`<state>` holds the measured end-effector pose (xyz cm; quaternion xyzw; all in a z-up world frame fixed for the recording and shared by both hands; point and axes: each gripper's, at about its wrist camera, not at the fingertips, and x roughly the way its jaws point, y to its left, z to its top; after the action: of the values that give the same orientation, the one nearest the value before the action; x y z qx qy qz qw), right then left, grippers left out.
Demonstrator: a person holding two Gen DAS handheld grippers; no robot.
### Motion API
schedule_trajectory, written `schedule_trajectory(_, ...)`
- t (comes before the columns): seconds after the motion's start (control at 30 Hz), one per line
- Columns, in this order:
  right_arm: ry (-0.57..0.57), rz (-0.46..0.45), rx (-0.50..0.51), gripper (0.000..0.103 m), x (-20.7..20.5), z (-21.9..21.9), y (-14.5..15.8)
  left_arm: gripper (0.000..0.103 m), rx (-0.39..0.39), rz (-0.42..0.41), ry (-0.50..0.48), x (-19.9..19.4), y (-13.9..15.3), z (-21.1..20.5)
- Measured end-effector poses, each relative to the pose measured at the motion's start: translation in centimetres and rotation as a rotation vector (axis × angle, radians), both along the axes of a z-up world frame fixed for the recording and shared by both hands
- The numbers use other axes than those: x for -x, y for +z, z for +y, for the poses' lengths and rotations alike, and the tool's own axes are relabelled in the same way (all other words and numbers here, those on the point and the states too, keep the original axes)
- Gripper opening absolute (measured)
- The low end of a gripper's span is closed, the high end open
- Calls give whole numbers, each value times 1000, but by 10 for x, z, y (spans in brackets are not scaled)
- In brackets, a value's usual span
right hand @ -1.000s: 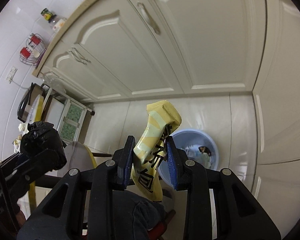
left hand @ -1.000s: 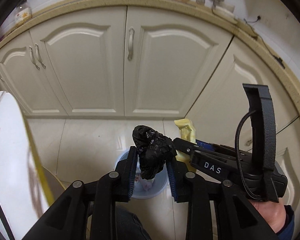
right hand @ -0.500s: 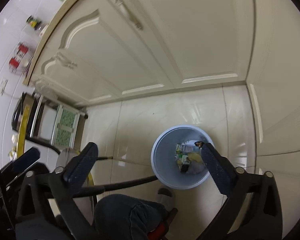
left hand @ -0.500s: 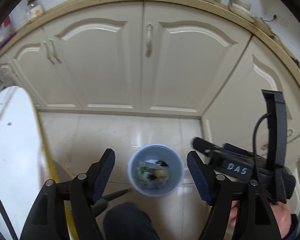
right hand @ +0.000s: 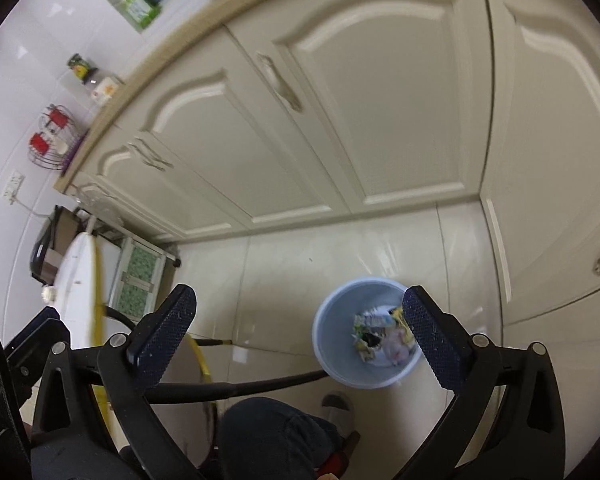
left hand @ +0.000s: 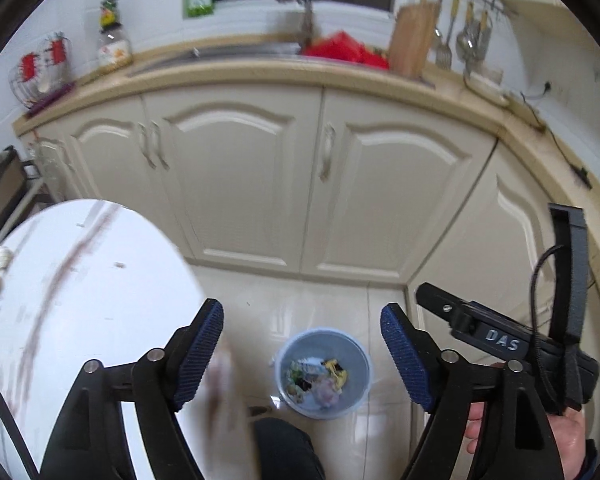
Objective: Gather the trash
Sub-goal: 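Bring both open tools back to the table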
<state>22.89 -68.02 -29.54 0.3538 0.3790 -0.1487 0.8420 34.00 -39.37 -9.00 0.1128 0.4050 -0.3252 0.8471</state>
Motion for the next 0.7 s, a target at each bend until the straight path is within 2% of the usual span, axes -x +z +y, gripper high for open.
schedule_trajectory(0.2, 36, -101, 65, 103, -2, 39, 60, 94, 32, -107, 109, 24, 35, 61)
schedule_trajectory(0.37, 88, -192, 128, 103, -8, 89, 109, 102, 123, -192, 200, 47, 57, 121)
schedule_trajectory(0.47, 131, -237, 156, 103, -13, 122, 134, 102, 137, -229, 260, 62, 63, 158)
schedule_trajectory(0.57, 181, -274, 181, 103, -20, 155, 154, 102, 157, -228, 312, 75, 65, 197)
schedule_trajectory(0.7, 237, -312, 205, 103, -28, 194, 171, 102, 146, -256, 381, 92, 71, 245)
